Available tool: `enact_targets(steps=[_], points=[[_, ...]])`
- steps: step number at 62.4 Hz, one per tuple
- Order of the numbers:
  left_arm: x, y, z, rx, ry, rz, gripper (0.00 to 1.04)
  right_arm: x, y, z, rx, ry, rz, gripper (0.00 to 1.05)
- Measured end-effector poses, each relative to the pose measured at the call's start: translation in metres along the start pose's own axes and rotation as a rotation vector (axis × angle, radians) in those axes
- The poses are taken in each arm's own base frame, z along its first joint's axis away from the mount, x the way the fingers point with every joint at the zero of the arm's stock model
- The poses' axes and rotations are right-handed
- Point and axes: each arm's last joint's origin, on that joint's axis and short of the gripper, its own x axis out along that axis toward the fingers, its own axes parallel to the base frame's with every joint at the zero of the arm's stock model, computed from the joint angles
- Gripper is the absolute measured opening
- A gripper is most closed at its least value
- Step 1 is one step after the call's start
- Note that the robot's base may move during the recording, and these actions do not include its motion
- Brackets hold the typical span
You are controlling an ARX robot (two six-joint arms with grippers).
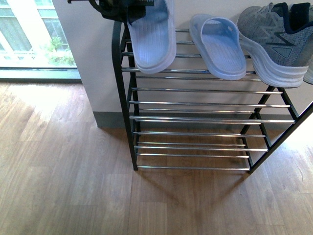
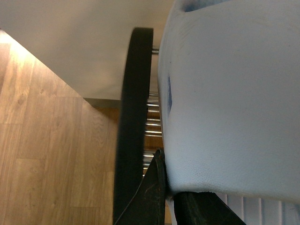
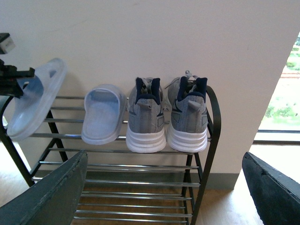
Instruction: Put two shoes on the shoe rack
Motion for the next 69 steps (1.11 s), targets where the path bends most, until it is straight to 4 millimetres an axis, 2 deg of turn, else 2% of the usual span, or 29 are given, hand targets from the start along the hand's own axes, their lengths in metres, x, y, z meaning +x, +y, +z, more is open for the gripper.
enact_targets(steps=[8, 18, 32, 37, 45, 49, 52, 55, 61, 63, 66, 69], points=[[0.021, -0.009, -0.005, 0.019, 0.041, -0.006, 0.02, 0.0, 0.0, 0.0, 0.0, 0.0, 0.0, 0.96], [0.031, -0.018, -0.001, 0.02, 0.038, -0.026, 0.03, 0.0, 0.0, 0.0, 0.0, 0.0, 0.0, 0.96], [0.031, -0.02, 0.003, -0.001, 0.048, -0.041, 0.36, 0.0, 0.0, 0.0, 0.001, 0.0, 0.0, 0.96], [0.024, -0.019, 0.005, -0.018, 0.047, -0.041, 0.52, 0.0, 0.0, 0.0, 0.001, 0.0, 0.0, 0.96], [-0.009, -0.015, 0.019, -0.056, -0.012, -0.083, 0.79, 0.0, 0.0, 0.0, 0.001, 0.0, 0.0, 0.96], [-0.038, -0.008, 0.029, -0.103, -0.071, -0.129, 0.91, 0.0, 0.0, 0.0, 0.001, 0.0, 0.0, 0.96], [-0.058, -0.001, 0.033, -0.118, -0.113, -0.145, 0.97, 0.0, 0.0, 0.0, 0.001, 0.0, 0.0, 0.96], [-0.088, 0.011, 0.035, -0.147, -0.176, -0.154, 0.95, 0.0, 0.0, 0.0, 0.001, 0.0, 0.0, 0.96], [-0.128, 0.036, 0.029, -0.136, -0.353, -0.05, 0.95, 0.0, 0.0, 0.0, 0.001, 0.0, 0.0, 0.96], [-0.142, 0.052, 0.021, -0.107, -0.533, 0.01, 0.86, 0.0, 0.0, 0.0, 0.001, 0.0, 0.0, 0.96], [-0.15, 0.065, 0.011, -0.075, -0.65, 0.021, 0.79, 0.0, 0.0, 0.0, 0.001, 0.0, 0.0, 0.96], [-0.157, 0.081, -0.006, -0.041, -0.749, 0.034, 0.7, 0.0, 0.0, 0.0, 0.001, 0.0, 0.0, 0.96]])
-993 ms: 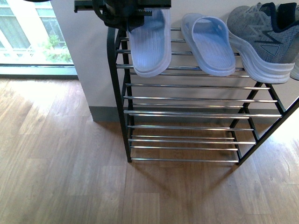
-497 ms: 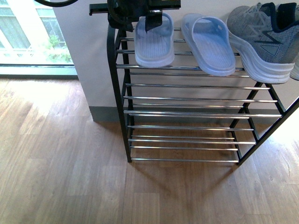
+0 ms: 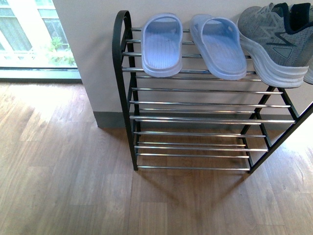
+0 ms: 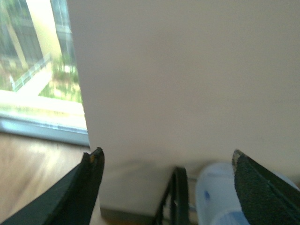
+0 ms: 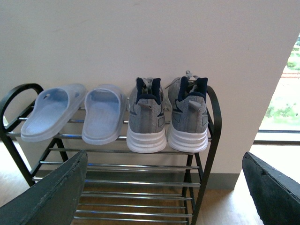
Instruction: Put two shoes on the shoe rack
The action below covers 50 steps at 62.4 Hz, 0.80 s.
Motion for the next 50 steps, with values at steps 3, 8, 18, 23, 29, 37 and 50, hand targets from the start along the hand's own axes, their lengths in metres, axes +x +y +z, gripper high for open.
enact_targets(steps=[3, 8, 18, 23, 29, 37, 50], points=[[-0.013, 0.013, -0.01, 0.017, -0.044, 0.002, 0.63, 0.0, 0.0, 0.0, 0.0, 0.0, 0.0, 0.96], [-0.034, 0.031, -0.028, 0.052, -0.059, 0.004, 0.5, 0.0, 0.0, 0.0, 0.0, 0.0, 0.0, 0.96], [-0.074, 0.057, -0.052, 0.088, -0.038, -0.005, 0.23, 0.0, 0.0, 0.0, 0.0, 0.0, 0.0, 0.96], [-0.092, 0.069, -0.058, 0.091, -0.042, -0.005, 0.09, 0.0, 0.0, 0.0, 0.0, 0.0, 0.0, 0.96], [-0.111, 0.081, -0.065, 0.095, -0.039, 0.004, 0.01, 0.0, 0.0, 0.0, 0.0, 0.0, 0.0, 0.96], [-0.134, 0.092, -0.074, 0.099, -0.03, -0.004, 0.01, 0.0, 0.0, 0.0, 0.0, 0.0, 0.0, 0.96], [-0.161, 0.104, -0.082, 0.098, -0.038, 0.002, 0.01, 0.0, 0.0, 0.0, 0.0, 0.0, 0.0, 0.96]])
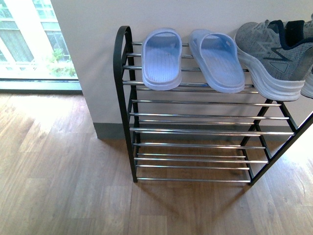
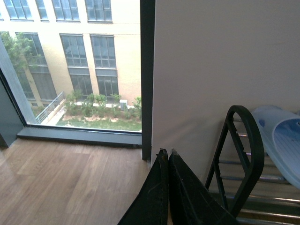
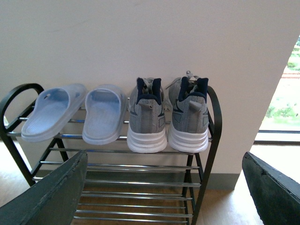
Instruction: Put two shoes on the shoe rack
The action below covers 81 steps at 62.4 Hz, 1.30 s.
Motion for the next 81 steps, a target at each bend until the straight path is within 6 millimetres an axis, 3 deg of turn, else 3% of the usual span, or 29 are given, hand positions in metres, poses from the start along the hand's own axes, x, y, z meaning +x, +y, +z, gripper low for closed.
enact_targets(steps=[20, 30, 38, 81], points=[[-0.031, 0.017, -0.009, 0.001, 0.005, 0.002, 0.01, 0.0, 0.0, 0.0, 0.0, 0.0, 0.0, 0.96], [-0.045, 0.017, -0.021, 0.001, 0.011, -0.001, 0.01, 0.0, 0.0, 0.0, 0.0, 0.0, 0.0, 0.96], [-0.056, 0.017, -0.02, 0.001, 0.004, -0.003, 0.01, 0.0, 0.0, 0.0, 0.0, 0.0, 0.0, 0.96], [-0.082, 0.017, -0.012, 0.001, -0.021, -0.002, 0.01, 0.0, 0.0, 0.0, 0.0, 0.0, 0.0, 0.96]])
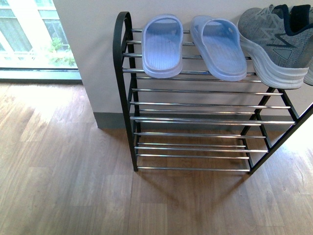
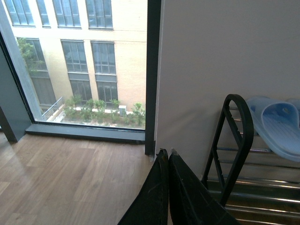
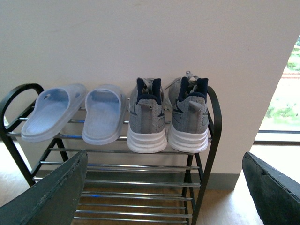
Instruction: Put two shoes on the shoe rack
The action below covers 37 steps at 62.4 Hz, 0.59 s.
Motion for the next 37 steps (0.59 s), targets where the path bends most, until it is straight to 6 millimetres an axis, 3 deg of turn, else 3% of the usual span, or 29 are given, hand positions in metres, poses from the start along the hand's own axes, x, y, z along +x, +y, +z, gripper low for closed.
enact_targets(steps=[37], points=[[-0.019, 0.0, -0.004, 0.0, 0.015, 0.0, 0.01, 0.0, 0.0, 0.0, 0.0, 0.0, 0.0, 0.96]])
